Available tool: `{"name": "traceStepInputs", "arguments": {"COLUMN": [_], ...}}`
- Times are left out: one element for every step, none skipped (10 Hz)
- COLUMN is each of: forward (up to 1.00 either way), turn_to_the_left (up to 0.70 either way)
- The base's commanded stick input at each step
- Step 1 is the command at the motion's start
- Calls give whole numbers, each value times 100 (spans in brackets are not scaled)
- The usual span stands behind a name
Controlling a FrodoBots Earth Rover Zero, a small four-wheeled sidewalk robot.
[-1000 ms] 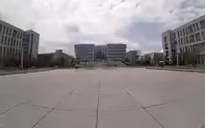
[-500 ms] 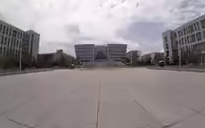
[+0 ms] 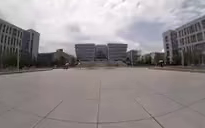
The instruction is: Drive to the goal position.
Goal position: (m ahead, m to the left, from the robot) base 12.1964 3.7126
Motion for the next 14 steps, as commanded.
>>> {"name": "traceStepInputs", "arguments": {"forward": [100,100,100,100,100,100,100,100,100,100,100,100,100,100], "turn_to_the_left": [0,0,2,26,36,23,4,0,0,0,0,0,0,0]}}
